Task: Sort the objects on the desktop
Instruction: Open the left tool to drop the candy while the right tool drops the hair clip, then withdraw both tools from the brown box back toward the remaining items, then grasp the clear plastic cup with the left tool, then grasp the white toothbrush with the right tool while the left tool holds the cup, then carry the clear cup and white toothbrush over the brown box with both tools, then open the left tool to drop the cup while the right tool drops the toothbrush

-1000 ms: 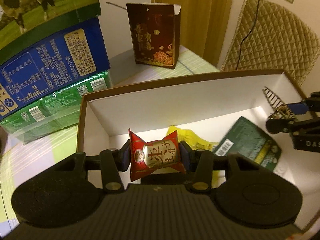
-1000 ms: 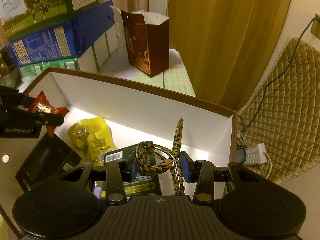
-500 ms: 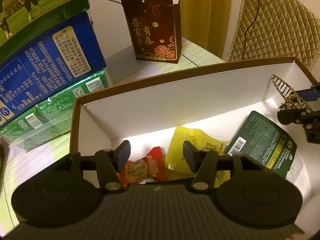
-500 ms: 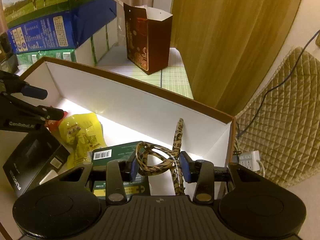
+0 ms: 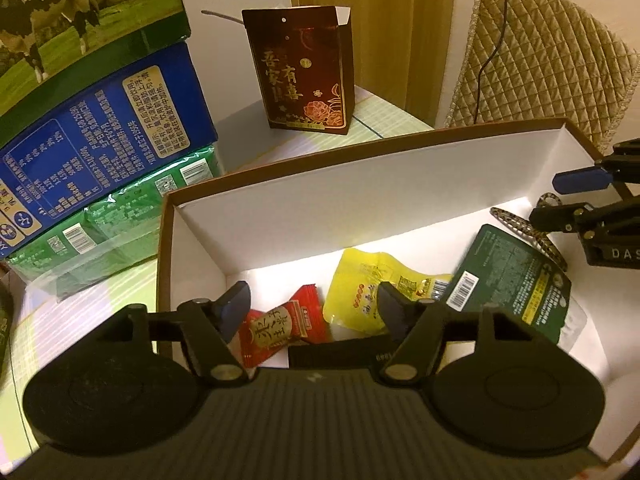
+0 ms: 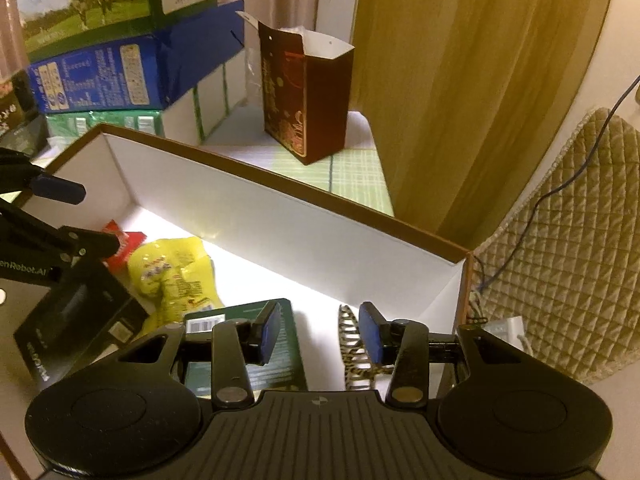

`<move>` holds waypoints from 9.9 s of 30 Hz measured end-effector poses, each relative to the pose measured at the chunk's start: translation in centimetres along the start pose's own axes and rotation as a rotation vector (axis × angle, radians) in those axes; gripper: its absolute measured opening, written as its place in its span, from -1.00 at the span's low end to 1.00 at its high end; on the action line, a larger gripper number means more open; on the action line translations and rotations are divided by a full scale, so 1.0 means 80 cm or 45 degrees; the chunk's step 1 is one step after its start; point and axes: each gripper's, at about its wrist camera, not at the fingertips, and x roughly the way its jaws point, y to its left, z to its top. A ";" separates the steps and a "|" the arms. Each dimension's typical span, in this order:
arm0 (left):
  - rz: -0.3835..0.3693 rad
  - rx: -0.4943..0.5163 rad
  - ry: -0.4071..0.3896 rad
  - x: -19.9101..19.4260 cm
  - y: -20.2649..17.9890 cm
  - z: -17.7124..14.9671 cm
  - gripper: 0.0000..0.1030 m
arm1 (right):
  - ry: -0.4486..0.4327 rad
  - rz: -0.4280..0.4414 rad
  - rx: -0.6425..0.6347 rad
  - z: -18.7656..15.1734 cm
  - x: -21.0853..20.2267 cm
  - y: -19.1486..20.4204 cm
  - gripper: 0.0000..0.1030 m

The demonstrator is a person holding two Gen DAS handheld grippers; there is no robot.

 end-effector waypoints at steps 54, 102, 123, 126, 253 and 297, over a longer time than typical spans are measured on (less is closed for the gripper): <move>0.052 -0.211 -0.123 -0.254 -0.042 -0.160 0.85 | -0.202 0.189 0.077 -0.132 -0.232 0.118 0.96; -0.165 -0.099 0.151 -0.132 -0.072 -0.288 0.86 | 0.215 0.113 0.224 -0.274 -0.133 0.110 0.96; -0.087 0.033 0.098 -0.135 -0.066 -0.306 0.33 | 0.209 0.121 0.225 -0.270 -0.126 0.118 0.96; -0.035 -0.029 0.104 -0.144 -0.046 -0.316 0.33 | 0.198 0.144 0.200 -0.265 -0.124 0.126 0.96; 0.008 -0.029 -0.260 -0.222 -0.039 -0.127 0.33 | -0.233 0.341 0.020 -0.087 -0.216 0.119 -0.66; -0.019 0.002 -0.078 -0.033 -0.024 0.003 0.15 | -0.003 0.270 0.178 0.001 -0.024 0.037 -0.66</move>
